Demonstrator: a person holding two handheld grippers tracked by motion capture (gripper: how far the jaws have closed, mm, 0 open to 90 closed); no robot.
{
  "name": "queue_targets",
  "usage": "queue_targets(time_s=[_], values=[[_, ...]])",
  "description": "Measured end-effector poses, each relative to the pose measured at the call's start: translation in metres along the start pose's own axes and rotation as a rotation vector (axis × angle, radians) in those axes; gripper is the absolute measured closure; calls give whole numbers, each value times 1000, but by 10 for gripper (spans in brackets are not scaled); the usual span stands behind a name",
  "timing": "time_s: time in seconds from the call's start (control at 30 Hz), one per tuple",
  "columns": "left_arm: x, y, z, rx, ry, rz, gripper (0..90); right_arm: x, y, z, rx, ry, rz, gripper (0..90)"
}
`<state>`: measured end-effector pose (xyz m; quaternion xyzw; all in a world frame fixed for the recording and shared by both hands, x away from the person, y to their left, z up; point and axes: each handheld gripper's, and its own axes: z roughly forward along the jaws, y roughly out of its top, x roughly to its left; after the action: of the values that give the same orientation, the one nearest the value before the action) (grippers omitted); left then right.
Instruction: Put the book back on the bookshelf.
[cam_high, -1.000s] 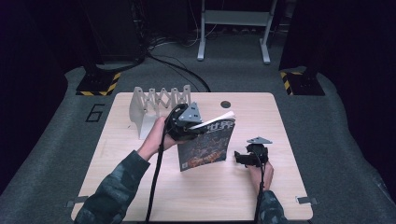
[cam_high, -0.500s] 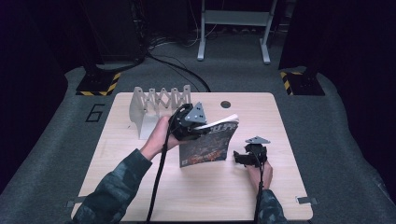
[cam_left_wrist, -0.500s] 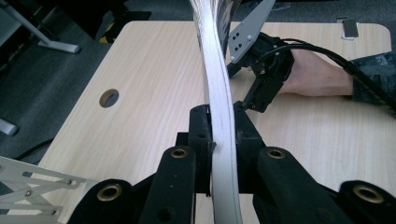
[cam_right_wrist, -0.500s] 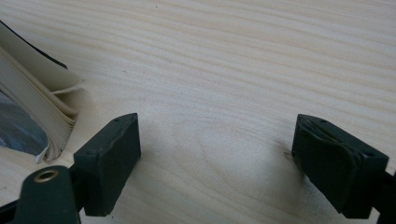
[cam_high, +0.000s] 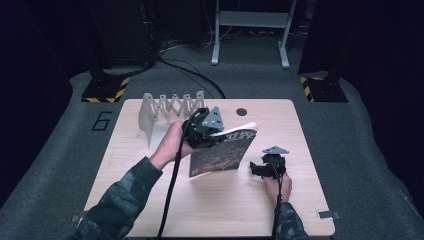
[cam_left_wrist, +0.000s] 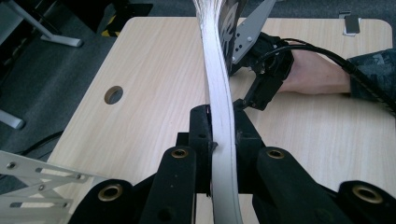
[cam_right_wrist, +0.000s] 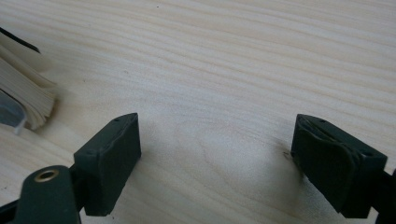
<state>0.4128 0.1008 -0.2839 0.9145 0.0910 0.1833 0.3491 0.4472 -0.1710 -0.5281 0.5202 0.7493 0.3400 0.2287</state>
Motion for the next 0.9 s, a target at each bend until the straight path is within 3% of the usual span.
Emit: queue_targets(time_s=[0.57, 0.9], values=[[6, -9, -17, 38, 45, -29, 821, -1, 0, 0, -1, 2, -9, 151], [13, -23, -28, 59, 68, -53, 820, -1, 0, 0, -1, 1, -7, 151]])
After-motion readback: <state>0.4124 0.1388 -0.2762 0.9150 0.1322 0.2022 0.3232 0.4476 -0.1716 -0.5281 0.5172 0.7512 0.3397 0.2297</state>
